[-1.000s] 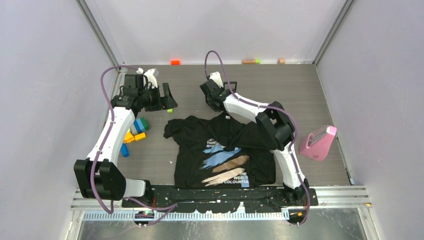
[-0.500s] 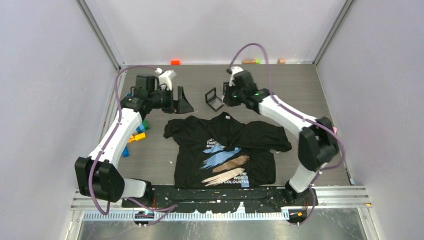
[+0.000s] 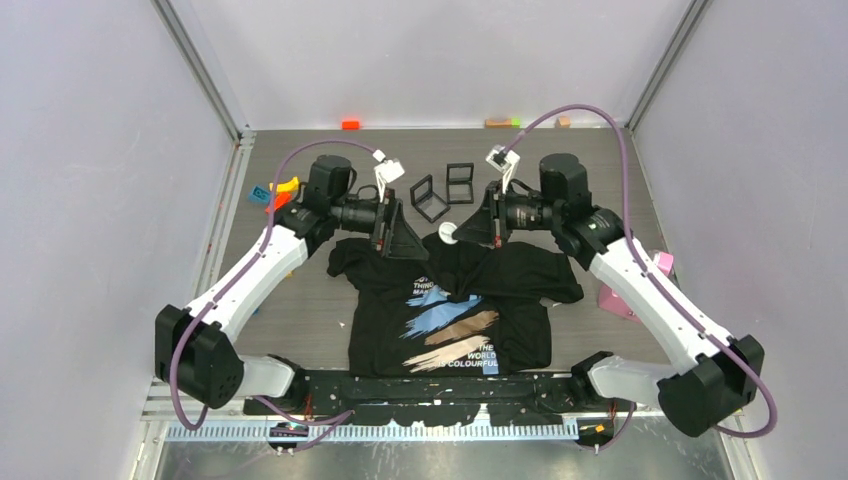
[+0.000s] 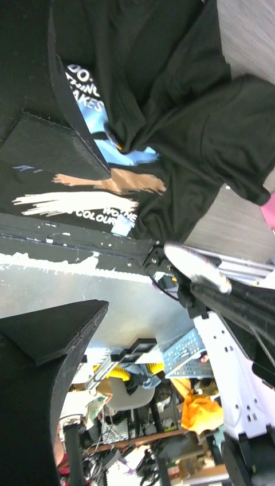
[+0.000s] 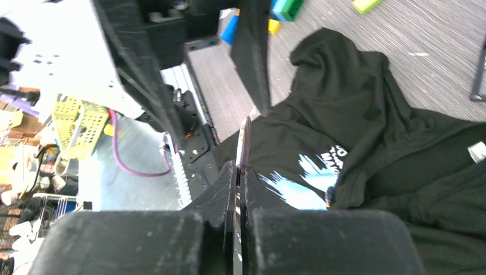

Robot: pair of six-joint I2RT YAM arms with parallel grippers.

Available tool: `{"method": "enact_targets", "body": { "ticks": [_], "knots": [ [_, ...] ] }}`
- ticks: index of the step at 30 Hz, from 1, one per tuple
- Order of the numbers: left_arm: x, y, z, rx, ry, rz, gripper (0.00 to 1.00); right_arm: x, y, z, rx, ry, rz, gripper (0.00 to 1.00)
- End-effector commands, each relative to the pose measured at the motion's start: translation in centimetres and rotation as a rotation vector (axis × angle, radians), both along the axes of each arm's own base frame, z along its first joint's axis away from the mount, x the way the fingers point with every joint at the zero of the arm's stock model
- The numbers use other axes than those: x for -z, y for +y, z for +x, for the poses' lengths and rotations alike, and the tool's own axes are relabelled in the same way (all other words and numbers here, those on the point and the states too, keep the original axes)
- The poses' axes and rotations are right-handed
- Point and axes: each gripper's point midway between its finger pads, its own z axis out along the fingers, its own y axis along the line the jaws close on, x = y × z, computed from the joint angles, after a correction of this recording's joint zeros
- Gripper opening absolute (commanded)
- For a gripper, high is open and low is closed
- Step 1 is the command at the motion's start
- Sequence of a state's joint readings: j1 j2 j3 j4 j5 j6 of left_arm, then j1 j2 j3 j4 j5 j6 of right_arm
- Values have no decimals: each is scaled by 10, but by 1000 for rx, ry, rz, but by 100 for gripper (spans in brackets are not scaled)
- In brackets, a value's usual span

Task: Pin the brooch onto the clothing

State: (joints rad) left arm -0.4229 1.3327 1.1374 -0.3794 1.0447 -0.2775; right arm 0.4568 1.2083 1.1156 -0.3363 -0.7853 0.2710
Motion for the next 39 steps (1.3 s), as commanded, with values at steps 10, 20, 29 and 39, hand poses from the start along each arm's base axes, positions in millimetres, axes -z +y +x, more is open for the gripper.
{"method": "enact_targets", "body": {
  "ticks": [10, 20, 29, 39],
  "knots": [
    [-34, -13, -34, 191, -35, -157, 82, -21, 2, -50, -247, 63, 67, 0],
    [-16, -27, -44, 230, 8, -103, 56, -7, 6, -63, -314, 122, 22, 1],
    [-8, -36, -50, 255, 30, -86, 36, -3, 10, -69, -355, 139, 23, 1],
    [-9, -38, -54, 267, 32, -90, 36, 4, 13, -73, -373, 152, -5, 0]
  ]
}}
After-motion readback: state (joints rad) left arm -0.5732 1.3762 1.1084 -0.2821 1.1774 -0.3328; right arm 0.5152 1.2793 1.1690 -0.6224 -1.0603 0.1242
